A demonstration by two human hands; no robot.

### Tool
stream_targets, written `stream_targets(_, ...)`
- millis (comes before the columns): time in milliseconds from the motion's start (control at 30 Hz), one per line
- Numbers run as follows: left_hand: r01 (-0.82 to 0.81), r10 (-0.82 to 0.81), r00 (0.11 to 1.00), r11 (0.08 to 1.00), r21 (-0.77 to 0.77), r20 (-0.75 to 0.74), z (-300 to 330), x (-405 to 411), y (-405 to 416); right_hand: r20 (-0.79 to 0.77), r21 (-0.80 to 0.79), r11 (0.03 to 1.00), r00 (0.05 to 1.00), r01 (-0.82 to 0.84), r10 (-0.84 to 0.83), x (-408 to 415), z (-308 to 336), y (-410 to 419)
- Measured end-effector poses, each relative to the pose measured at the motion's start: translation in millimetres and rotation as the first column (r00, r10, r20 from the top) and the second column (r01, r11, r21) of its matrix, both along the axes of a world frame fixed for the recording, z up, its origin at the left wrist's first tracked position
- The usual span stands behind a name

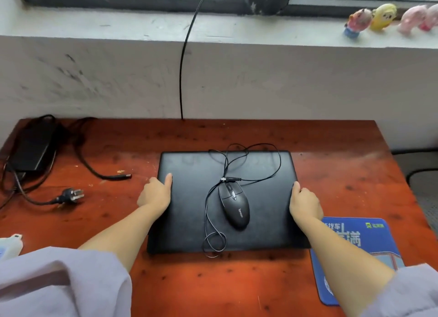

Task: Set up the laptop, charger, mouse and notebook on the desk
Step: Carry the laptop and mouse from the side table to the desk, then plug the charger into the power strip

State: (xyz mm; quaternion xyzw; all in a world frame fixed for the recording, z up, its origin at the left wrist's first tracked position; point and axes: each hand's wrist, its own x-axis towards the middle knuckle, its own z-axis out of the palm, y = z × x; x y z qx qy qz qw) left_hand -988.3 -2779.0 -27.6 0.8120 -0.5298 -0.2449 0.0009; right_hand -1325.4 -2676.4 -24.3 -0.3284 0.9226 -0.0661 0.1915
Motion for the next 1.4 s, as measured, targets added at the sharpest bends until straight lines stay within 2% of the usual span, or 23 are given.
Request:
stream_targets(133, 0.048, -0.049, 0.997, 0.999, 0.013, 0.055, -3, 2, 7, -0.107, 0.093, 0.974, 0.971, -0.205, 0.215, -11, 1, 3)
stream_targets(233, 0.07, -0.072, 0.995, 0.997, 0.032, 0.071, -1, 4, 4, -0.166, 0.21, 0.916, 0.911, -0.343, 0.379, -15, 2, 3)
stream_targets(333, 0.097, -0.099, 0.994, 0.994, 0.05, 0.042, -1, 7, 5, -0.188, 0.266, 0.884, 0.878, -0.385, 0.44, -17, 6, -1)
stream_targets(400, 0.124, -0.125, 0.992, 0.991, 0.05, 0.024, 1, 10, 9, -0.207, 0.179, 0.918, 0.898, -0.355, 0.388, -17, 12, -8)
stream_targets(467, 0.174, -0.175, 0.984, 0.984, 0.042, 0.012, 3, 15, 12, -0.216, -0.027, 0.967, 0.946, -0.252, 0.24, -11, 23, -23)
stream_targets(533, 0.238, -0.238, 0.971, 0.971, 0.009, -0.012, 6, 25, 14, -0.244, -0.195, 0.956, 0.955, -0.221, 0.171, 4, 36, -46)
stream_targets(633, 0.326, -0.329, 0.944, 0.94, -0.101, -0.007, 12, 49, 14, -0.266, -0.331, 0.878, 0.927, -0.346, 0.265, 51, 53, -84)
stream_targets(733, 0.411, -0.404, 0.912, 0.889, -0.202, 0.073, 16, 79, 4, -0.275, -0.381, 0.775, 0.862, -0.505, 0.426, 119, 57, -111)
stream_targets(800, 0.501, -0.473, 0.865, 0.836, -0.223, 0.169, 15, 103, -6, -0.274, -0.362, 0.729, 0.814, -0.58, 0.512, 168, 53, -122)
stream_targets(900, 0.609, -0.561, 0.784, 0.777, -0.159, 0.267, 7, 138, -23, -0.256, -0.267, 0.693, 0.742, -0.67, 0.619, 230, 36, -134)
stream_targets(1000, 0.665, -0.624, 0.74, 0.734, -0.138, 0.251, -3, 158, -35, -0.232, -0.199, 0.626, 0.657, -0.754, 0.717, 266, 14, -143)
stream_targets(1200, 0.731, -0.682, 0.682, 0.651, -0.205, 0.263, -10, 169, -63, -0.204, -0.019, 0.618, 0.608, -0.786, 0.767, 267, 2, -169)
stream_targets(1300, 0.739, -0.707, 0.673, 0.631, -0.236, 0.218, -11, 160, -71, -0.151, 0.018, 0.595, 0.586, -0.804, 0.796, 265, 1, -184)
stream_targets(1400, 0.722, -0.739, 0.671, 0.636, -0.271, 0.053, -8, 137, -76, -0.09, -0.034, 0.598, 0.598, -0.801, 0.796, 262, -3, -194)
